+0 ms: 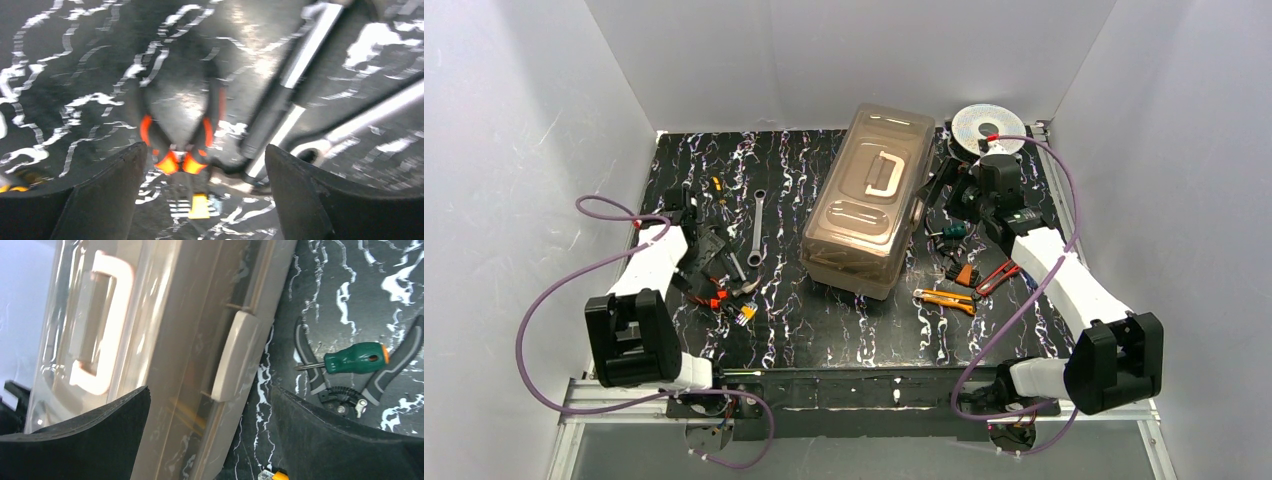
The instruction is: Pack the tool kit
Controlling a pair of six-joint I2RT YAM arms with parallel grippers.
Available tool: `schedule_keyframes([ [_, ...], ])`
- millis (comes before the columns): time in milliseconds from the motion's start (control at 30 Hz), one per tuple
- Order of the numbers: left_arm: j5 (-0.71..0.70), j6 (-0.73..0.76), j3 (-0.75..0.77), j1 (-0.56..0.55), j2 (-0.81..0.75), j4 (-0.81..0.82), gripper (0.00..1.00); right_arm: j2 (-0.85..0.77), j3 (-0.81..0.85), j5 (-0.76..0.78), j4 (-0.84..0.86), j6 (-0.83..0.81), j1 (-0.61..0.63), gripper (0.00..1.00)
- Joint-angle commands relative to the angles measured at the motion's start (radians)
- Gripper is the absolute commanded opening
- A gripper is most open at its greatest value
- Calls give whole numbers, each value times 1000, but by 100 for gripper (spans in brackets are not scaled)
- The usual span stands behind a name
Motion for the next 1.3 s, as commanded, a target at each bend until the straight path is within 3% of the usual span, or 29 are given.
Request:
schedule_keyframes([
  [0, 218, 121, 20, -18, -115, 146, 94, 2, 46, -177, 56, -42, -9, 97],
  [67, 245, 166, 50, -42, -159, 165, 98, 8, 57, -206, 59, -32, -10, 96],
  [167, 403, 259, 95, -89, -219, 222, 98, 26, 99, -161, -1, -20, -9, 95],
  [300, 486, 286, 151, -231, -226, 321, 98, 44, 71, -151, 6, 23, -30, 94],
  [333, 498, 289, 175, -265, -207, 340, 98, 34, 24, -209, 56, 61, -56, 94],
  [433, 584, 293, 258, -326, -106, 379, 98, 10, -237, -453, 445, 297, -189, 90],
  [500, 659, 280, 320, -351, -33, 405, 98, 63, -308, -584, 669, 395, -263, 86],
  [633, 692, 280, 442, -427, 112, 431, 98, 233, -338, -739, 984, 532, -289, 88],
  [867, 745, 254, 534, -459, 257, 460, 98, 604, -313, -803, 1588, 847, -290, 90],
  [1067, 861, 190, 494, -469, 313, 554, 98, 787, -228, -794, 1798, 952, -279, 86],
  [1267, 882, 204, 490, -484, 329, 554, 97, 764, -190, -823, 1794, 944, -205, 83],
])
